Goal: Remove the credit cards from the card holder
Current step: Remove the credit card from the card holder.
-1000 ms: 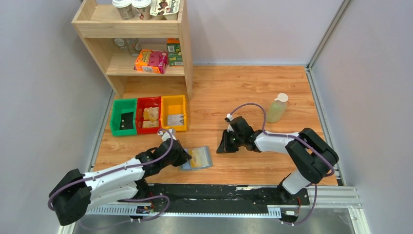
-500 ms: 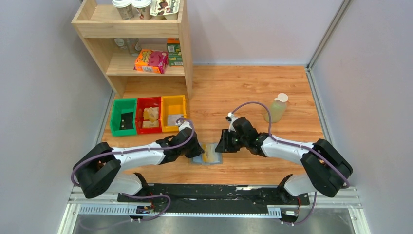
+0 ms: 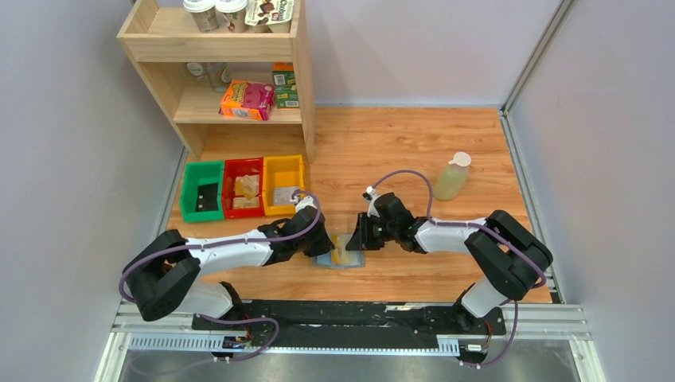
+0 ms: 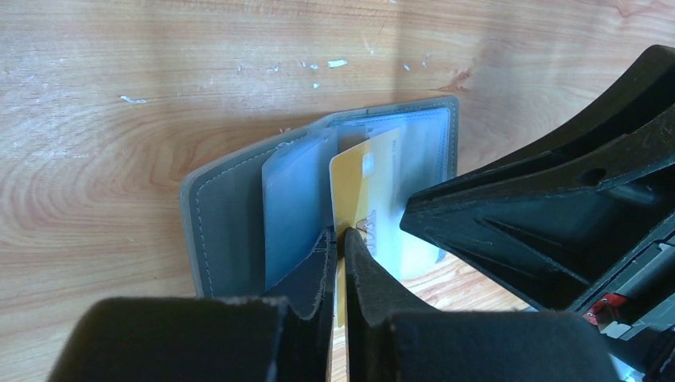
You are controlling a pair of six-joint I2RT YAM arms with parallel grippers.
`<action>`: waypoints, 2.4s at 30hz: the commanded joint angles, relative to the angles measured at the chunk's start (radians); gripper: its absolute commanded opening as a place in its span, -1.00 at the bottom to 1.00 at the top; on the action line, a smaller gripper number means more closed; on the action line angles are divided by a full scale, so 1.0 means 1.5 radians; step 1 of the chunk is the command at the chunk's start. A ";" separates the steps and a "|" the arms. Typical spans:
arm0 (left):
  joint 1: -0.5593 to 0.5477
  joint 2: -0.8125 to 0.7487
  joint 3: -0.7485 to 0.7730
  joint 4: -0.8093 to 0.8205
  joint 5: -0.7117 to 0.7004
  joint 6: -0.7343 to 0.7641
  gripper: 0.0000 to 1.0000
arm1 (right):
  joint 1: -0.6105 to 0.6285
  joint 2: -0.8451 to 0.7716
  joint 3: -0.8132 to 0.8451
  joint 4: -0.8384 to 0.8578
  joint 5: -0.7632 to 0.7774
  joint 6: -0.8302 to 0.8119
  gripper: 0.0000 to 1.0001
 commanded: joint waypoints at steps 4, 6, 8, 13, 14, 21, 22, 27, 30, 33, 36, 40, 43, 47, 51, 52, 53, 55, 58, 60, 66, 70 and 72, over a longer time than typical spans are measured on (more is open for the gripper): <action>-0.005 0.008 0.034 -0.083 -0.010 0.050 -0.58 | 0.003 0.043 -0.008 -0.026 0.016 -0.001 -0.62; -0.005 0.009 0.041 -0.093 -0.011 0.057 -0.48 | 0.003 0.047 -0.008 -0.037 0.023 -0.005 -0.63; -0.005 0.010 0.047 -0.101 -0.010 0.065 -0.42 | 0.003 0.049 -0.008 -0.043 0.025 -0.006 -0.64; -0.005 0.013 0.051 -0.098 -0.005 0.068 -0.45 | 0.003 0.051 -0.005 -0.047 0.029 -0.006 -0.66; -0.005 0.013 0.050 -0.091 -0.001 0.067 -0.48 | 0.003 0.051 -0.005 -0.048 0.029 -0.006 -0.66; -0.004 0.026 0.033 -0.031 0.031 0.049 -0.51 | 0.003 0.051 -0.006 -0.050 0.032 -0.007 -0.67; -0.005 0.027 0.033 -0.025 0.035 0.042 -0.51 | 0.003 0.051 -0.006 -0.050 0.032 -0.007 -0.68; -0.005 0.027 0.026 -0.028 0.026 0.030 -0.49 | 0.003 0.050 -0.008 -0.052 0.033 -0.008 -0.69; -0.003 0.023 0.020 -0.035 0.018 0.025 -0.49 | 0.003 0.050 -0.008 -0.052 0.035 -0.008 -0.69; -0.004 0.012 0.008 -0.016 0.017 0.014 -0.63 | 0.003 0.050 -0.008 -0.052 0.035 -0.008 -0.70; -0.003 -0.003 -0.010 0.005 0.016 -0.001 -1.00 | 0.003 0.051 -0.009 -0.053 0.037 -0.008 -0.72; 0.004 -0.033 -0.041 0.023 0.011 -0.022 -1.00 | 0.003 0.050 -0.008 -0.061 0.043 -0.010 -0.74; 0.010 -0.063 -0.064 0.031 0.005 -0.041 -1.00 | 0.003 0.053 -0.008 -0.065 0.046 -0.011 -0.74; 0.016 -0.101 -0.107 0.075 0.006 -0.060 -1.00 | 0.003 0.057 -0.007 -0.065 0.046 -0.011 -0.75; 0.031 -0.116 -0.148 0.114 0.017 -0.072 -0.98 | 0.002 0.058 -0.006 -0.065 0.044 -0.011 -0.75; 0.031 -0.116 -0.150 0.121 0.020 -0.074 -0.92 | 0.003 0.059 -0.005 -0.065 0.045 -0.012 -0.75; 0.031 -0.115 -0.152 0.127 0.020 -0.073 -0.88 | 0.003 0.060 -0.005 -0.065 0.045 -0.012 -0.76; 0.032 -0.113 -0.154 0.138 0.022 -0.073 -0.68 | 0.003 0.060 -0.004 -0.065 0.044 -0.012 -0.75; 0.032 -0.110 -0.156 0.142 0.018 -0.078 -0.31 | 0.003 0.060 -0.004 -0.065 0.043 -0.011 -0.75; 0.033 -0.102 -0.158 0.142 0.016 -0.082 -0.24 | 0.003 0.060 -0.004 -0.065 0.043 -0.011 -0.76; 0.036 -0.066 -0.199 0.216 0.028 -0.120 -0.21 | 0.003 0.059 -0.005 -0.064 0.043 -0.012 -0.76; 0.038 -0.062 -0.203 0.239 0.035 -0.120 -0.46 | 0.002 0.060 -0.007 -0.063 0.043 -0.012 -0.77; 0.037 -0.075 -0.201 0.236 0.032 -0.115 -0.66 | 0.003 0.059 -0.007 -0.063 0.043 -0.012 -0.77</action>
